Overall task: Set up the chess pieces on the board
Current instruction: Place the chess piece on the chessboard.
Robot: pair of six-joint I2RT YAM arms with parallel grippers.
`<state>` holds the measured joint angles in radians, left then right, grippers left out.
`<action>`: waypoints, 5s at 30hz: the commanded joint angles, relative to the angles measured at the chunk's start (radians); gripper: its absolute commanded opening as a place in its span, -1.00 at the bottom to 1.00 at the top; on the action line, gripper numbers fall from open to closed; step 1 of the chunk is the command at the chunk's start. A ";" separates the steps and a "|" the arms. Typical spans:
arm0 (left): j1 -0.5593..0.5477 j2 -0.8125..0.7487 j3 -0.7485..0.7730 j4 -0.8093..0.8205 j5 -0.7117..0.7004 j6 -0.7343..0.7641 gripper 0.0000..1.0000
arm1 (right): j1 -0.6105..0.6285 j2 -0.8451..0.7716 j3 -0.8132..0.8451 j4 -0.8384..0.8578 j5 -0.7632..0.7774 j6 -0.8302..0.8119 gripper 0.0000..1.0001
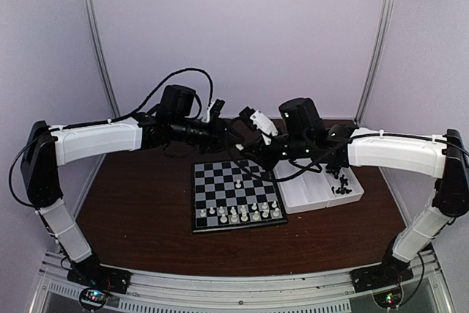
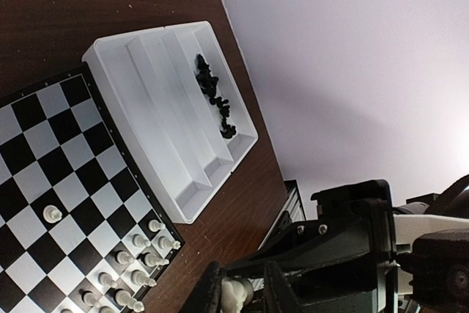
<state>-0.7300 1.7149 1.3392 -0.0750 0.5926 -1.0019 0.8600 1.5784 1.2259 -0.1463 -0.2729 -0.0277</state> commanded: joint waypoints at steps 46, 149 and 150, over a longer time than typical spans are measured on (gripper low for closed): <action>0.011 -0.055 -0.009 -0.156 -0.056 0.352 -1.00 | 0.004 -0.097 -0.083 0.063 0.107 0.019 0.56; -0.281 -0.176 -0.669 0.247 -0.593 0.866 -1.00 | -0.144 -0.277 -0.323 0.109 0.255 0.250 1.00; -0.282 -0.175 -0.667 0.244 -0.593 0.864 -1.00 | -0.144 -0.277 -0.324 0.108 0.255 0.250 1.00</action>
<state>-1.0080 1.5261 0.6472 0.1314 -0.0101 -0.1387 0.7216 1.3296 0.9150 -0.0517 -0.0250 0.2142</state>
